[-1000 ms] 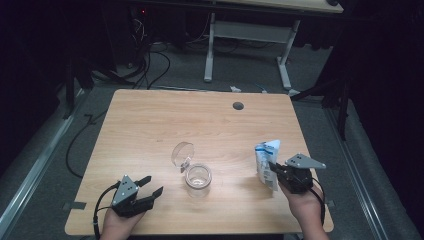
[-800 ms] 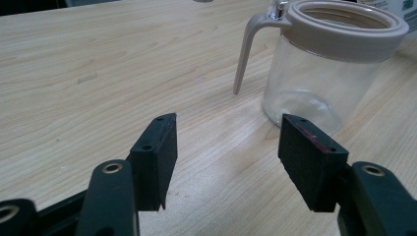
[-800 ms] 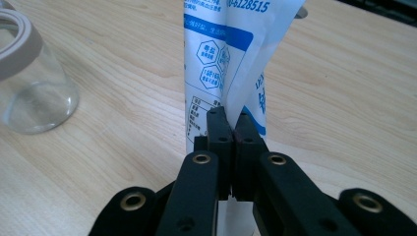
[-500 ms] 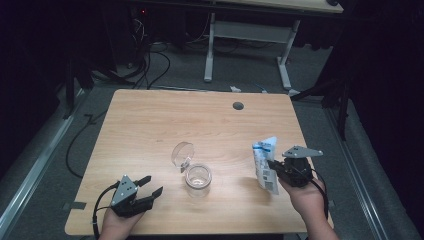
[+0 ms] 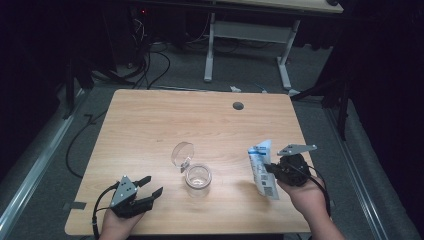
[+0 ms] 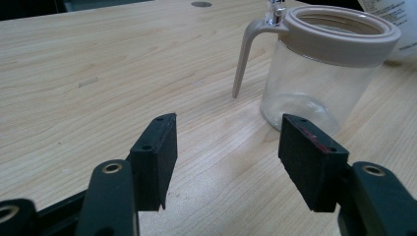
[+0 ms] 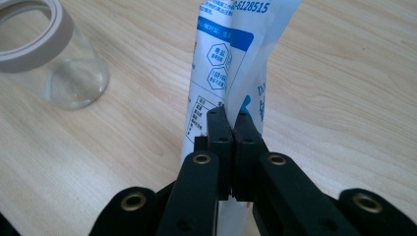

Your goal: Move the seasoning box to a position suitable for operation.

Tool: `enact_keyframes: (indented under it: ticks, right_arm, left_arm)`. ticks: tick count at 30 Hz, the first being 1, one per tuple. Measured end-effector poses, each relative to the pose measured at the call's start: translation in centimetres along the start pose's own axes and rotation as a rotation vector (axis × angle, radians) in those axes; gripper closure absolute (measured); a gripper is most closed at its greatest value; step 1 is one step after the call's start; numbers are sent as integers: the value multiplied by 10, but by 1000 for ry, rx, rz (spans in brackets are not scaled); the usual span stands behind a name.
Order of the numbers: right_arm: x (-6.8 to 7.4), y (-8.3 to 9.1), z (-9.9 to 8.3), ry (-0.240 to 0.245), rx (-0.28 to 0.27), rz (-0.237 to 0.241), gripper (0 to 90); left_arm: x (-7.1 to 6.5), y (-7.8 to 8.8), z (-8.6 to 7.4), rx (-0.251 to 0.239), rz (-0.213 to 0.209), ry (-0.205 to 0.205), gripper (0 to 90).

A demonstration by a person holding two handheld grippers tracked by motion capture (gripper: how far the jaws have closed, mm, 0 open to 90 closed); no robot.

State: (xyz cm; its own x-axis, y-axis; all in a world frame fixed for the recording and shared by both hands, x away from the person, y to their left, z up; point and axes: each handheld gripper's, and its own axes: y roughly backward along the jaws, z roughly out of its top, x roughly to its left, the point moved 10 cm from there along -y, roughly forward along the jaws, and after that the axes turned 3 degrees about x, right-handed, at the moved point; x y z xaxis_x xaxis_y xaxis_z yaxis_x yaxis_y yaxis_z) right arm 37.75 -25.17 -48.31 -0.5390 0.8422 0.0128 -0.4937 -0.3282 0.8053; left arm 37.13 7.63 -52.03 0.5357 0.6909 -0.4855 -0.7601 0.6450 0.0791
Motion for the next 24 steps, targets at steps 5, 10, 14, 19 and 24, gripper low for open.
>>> enact_keyframes:
  ticks: [5,10,14,19,24]
  right_arm:
    - [2,4,1,34,61,5,894]
    - [5,4,2,61,122,1,894]
    - [10,4,4,85,162,1,895]
    - [15,5,6,103,208,8,897]
    - [19,4,5,123,256,9,899]
  left_arm:
    - [0,0,-1,6,-2,-5,404]
    - [-1,0,-2,9,-2,-10,404]
    - [-1,0,-2,10,-5,-10,404]
    - [-2,0,-3,7,-6,-9,404]
    - [-2,0,-3,8,-8,-12,403]
